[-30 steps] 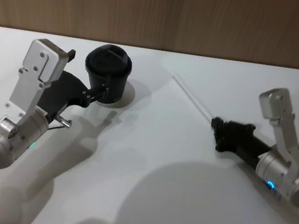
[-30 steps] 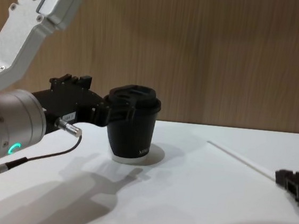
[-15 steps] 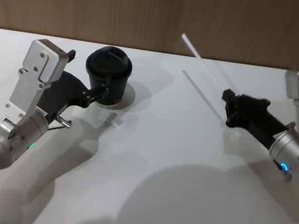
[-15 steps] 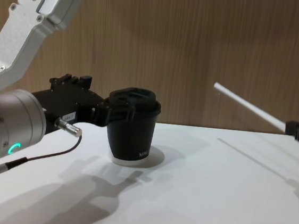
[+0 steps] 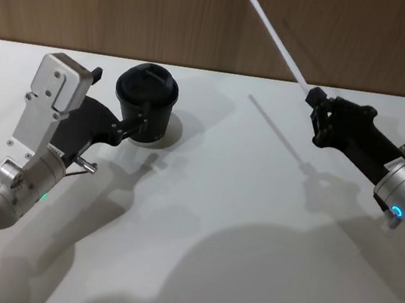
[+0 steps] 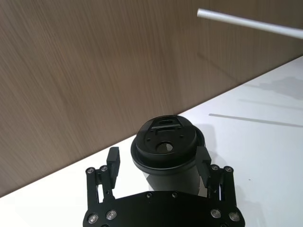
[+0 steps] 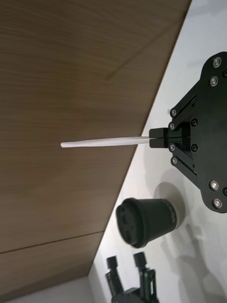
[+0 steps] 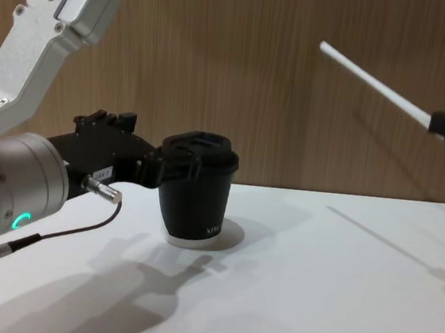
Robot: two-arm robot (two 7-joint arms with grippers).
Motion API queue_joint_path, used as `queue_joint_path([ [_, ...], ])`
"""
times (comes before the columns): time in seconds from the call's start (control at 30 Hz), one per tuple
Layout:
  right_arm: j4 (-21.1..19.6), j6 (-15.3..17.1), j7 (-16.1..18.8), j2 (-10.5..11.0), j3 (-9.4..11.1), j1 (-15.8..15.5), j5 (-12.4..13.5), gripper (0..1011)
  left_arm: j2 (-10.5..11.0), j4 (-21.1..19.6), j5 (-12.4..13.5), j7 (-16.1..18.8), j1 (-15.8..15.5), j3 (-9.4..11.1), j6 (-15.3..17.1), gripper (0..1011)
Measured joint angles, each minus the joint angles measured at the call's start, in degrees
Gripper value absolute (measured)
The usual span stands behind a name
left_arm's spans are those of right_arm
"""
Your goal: Pick up the straw with one hand, pass it to the other hand, and insert it into the cup.
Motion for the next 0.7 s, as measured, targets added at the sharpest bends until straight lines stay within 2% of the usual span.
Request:
queue_joint_path([
  [0.2,-1.05,-2.66,2.42,-0.54,0.26,-0.18,2.38,4,-0.02,-0.10,-0.10,-0.22,0.00,-0.10,0.00,1000],
  [0.33,-1.90,-4.46,4.09,-1.09,0.05,-0.19,3.86,4,-0.05,-0.41,-1.08,-1.37,-0.14,-0.40,-0.11,1000],
  [0.47,-2.38,-5.49,5.00,-1.43,-0.25,-0.15,4.61,4,-0.15,-0.83,-2.80,-3.14,-0.42,-0.91,-0.39,1000],
  [0.7,-3.57,-7.14,6.26,-2.18,-1.28,-0.14,5.77,4,-0.88,-1.49,-7.52,-7.44,-1.16,-2.21,-1.00,1000],
])
